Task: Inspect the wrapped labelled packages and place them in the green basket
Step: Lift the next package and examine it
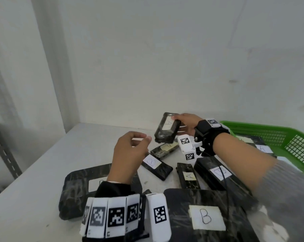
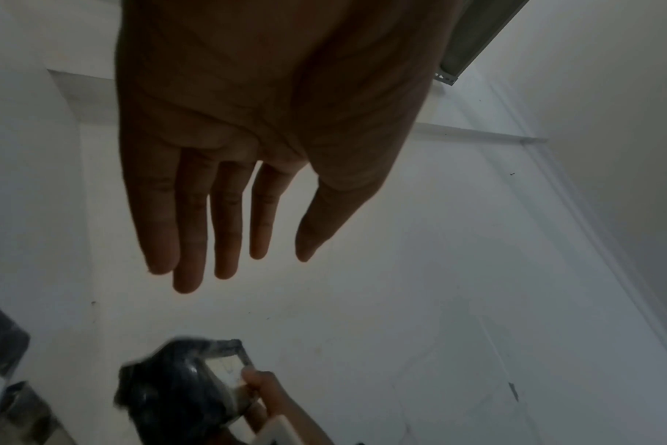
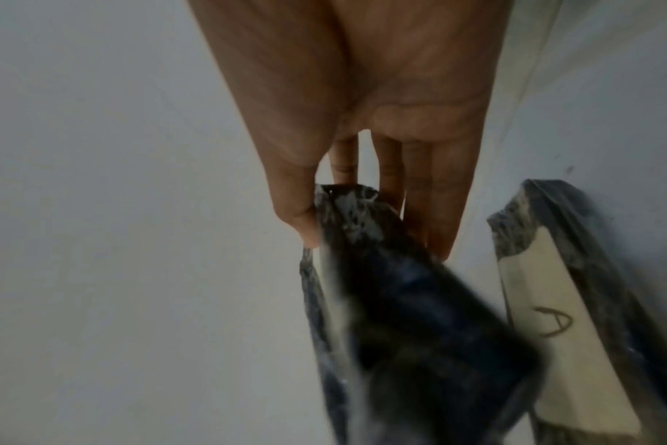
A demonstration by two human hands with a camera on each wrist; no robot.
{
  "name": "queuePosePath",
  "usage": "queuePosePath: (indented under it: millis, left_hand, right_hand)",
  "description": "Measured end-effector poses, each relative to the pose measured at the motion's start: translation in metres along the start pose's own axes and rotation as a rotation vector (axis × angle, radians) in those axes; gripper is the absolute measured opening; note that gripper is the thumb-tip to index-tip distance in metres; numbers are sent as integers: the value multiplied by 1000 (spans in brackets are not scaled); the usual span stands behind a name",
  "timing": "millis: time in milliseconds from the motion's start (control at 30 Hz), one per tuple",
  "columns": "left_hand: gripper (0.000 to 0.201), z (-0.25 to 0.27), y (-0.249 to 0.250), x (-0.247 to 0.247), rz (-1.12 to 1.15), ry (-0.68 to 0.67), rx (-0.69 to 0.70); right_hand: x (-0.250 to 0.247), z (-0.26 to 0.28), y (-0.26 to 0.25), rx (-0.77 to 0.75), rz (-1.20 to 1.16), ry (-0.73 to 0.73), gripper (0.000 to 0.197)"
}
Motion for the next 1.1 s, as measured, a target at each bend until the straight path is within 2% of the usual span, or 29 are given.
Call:
queuePosePath:
  millis: [133,267,333,400,500,600,633,733,800,867,967,1067,1100]
  left_hand:
    - [30,6,8,-1,28,40,-4]
    - [48,24,21,11,-14,6,1]
    - [53,38,30,24,-38,-61,7]
    - [49,50,40,36,-29,-138,22]
    - [31,72,51,49,100,-237,17]
    - [15,92,60,50,222,-241,38]
    - [15,95,61,48,251,-219,46]
    - [31,105,50,43,348,-150,34]
    - [33,114,41,45,431,-141,-2]
    - [25,124,32,54,476,-192,-39]
    - [10,139,22,70,464,-307,-71]
    - [13,139,15,75,308,-308,14]
    - [21,139,15,75,266,-303,66]
  right_hand:
    - [-1,56,-29,-34,8,-124,7]
    - [4,122,-50,-68,71,-313,6]
    - [6,152,-57,-102,128,-401,24]
    - [6,178,-63,-134,158,-427,30]
    - [-1,209,-64,-166,170,-411,25]
    - [-15,235,-61,-205,141,-357,19]
    - [-21,242,-58,-211,121,-344,21]
    - [-41,261,-31,-191,45,-335,39]
    - [-49,271,-7,-191,-110,-321,36]
    - [-51,281,18,-190,-354,-309,38]
    - [-45,289,51,-176,-667,-270,45]
    - [-39,293,64,-244,-722,-184,24]
    - [-38,295,65,-286,-699,-160,20]
Point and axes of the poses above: each hand's wrist, its own z-axis away from the middle knuckle, its own x-axis out of the palm, y = z × x, the point moved 8 cm from there along -z, towards the middle knuckle, and after that the axes turned 7 degrees about -z, right-handed, at the moved point
